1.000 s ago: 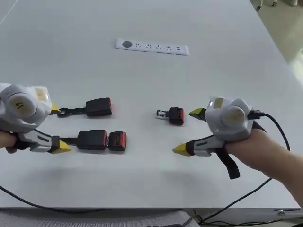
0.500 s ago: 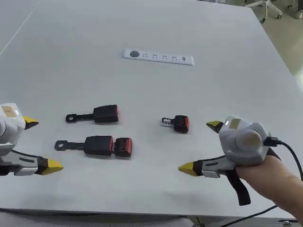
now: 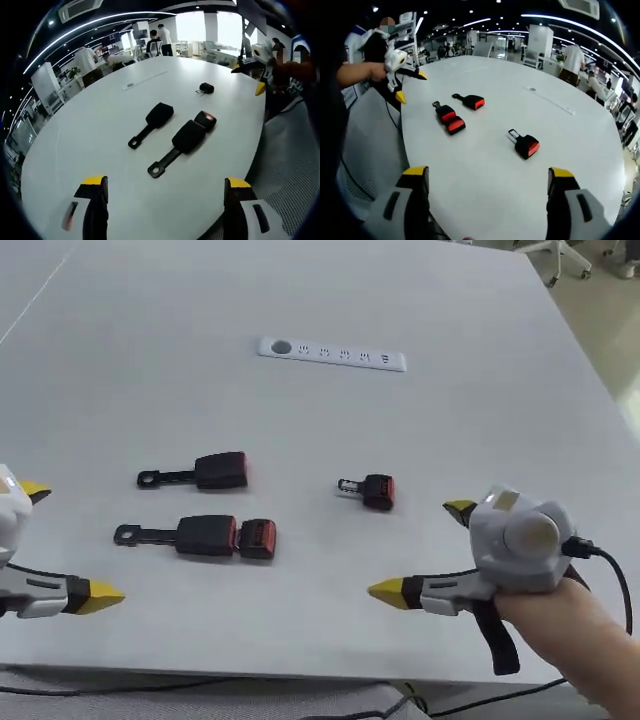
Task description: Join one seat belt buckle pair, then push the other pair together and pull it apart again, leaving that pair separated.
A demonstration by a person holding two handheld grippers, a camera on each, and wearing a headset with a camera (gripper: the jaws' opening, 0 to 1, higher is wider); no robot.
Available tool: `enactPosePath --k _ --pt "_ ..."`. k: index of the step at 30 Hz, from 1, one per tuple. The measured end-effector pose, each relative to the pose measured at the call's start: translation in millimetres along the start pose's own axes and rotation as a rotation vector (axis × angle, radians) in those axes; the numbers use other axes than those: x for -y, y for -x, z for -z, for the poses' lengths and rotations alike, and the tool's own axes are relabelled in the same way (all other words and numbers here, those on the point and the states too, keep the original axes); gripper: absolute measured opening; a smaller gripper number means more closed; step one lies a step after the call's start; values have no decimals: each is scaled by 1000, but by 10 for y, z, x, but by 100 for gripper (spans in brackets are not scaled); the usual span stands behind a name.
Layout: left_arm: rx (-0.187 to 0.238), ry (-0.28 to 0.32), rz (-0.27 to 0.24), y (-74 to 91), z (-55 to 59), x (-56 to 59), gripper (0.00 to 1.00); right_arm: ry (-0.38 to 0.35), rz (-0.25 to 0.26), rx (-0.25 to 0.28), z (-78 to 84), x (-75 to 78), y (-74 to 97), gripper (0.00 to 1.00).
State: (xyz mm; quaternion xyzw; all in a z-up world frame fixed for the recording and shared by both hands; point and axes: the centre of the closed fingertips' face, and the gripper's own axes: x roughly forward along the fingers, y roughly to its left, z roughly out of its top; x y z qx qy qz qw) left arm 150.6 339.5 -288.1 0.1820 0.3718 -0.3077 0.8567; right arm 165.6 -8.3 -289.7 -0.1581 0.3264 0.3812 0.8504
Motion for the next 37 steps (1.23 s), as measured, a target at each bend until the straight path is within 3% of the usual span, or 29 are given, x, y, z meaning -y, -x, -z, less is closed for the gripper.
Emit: enactPosePath --k 1,4,8,11,14,31,37 --pt "-11 31 -8 10 48 -1 96 -1 0 1 0 -7 7 100" --pt "-1 22 -5 43 83 34 96 19 23 -7 19 51 50 100" --pt "1 22 0 84 130 71 97 -27 37 18 -2 130 104 100" --pt "4 -7 -21 114 131 40 94 -18 41 16 -4 129 110 100" --pt "2 5 -18 117 127 37 96 -11 44 15 -20 121 121 100" --pt "-31 20 -21 79 192 52 98 -33 28 11 20 17 51 100" --pt "-42 17 -7 71 181 107 100 -46 7 17 21 -103 9 100"
